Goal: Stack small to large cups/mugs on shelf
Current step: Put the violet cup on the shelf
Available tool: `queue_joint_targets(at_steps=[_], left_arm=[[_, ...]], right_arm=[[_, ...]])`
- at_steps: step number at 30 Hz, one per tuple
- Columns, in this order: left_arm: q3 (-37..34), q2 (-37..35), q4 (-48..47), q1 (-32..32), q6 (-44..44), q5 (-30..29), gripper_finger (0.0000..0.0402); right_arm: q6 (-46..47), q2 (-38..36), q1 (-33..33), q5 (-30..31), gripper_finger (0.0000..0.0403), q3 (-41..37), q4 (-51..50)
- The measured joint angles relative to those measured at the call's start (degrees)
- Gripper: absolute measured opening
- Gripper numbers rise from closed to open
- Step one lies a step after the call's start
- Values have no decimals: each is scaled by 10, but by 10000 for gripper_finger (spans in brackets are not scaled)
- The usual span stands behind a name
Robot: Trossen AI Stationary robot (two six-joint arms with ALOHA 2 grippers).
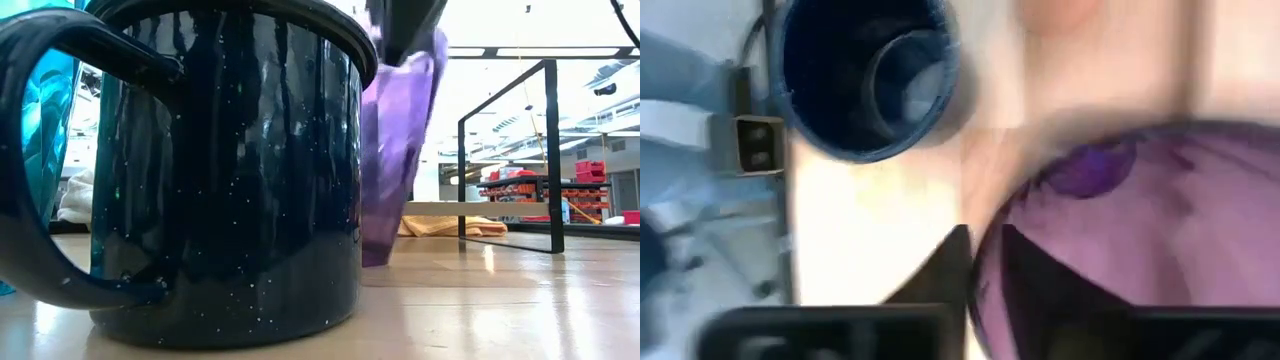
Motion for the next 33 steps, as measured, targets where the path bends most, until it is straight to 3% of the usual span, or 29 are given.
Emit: queue_joint_targets(at_steps=[6,12,20,33], left_arm=[[0,0,0,0,2,0,84],[0,0,0,0,2,0,80],[0,0,0,0,5,0,83],[0,0,-1,0,2,0,80]], right_arm=[[-16,-2,-1,-8,8,12,-10],[-16,-15,-12,9,5,33,-55],[-36,-24,-12,35,5,79,-204],[-44,-24,-36,54,4,104,-241]])
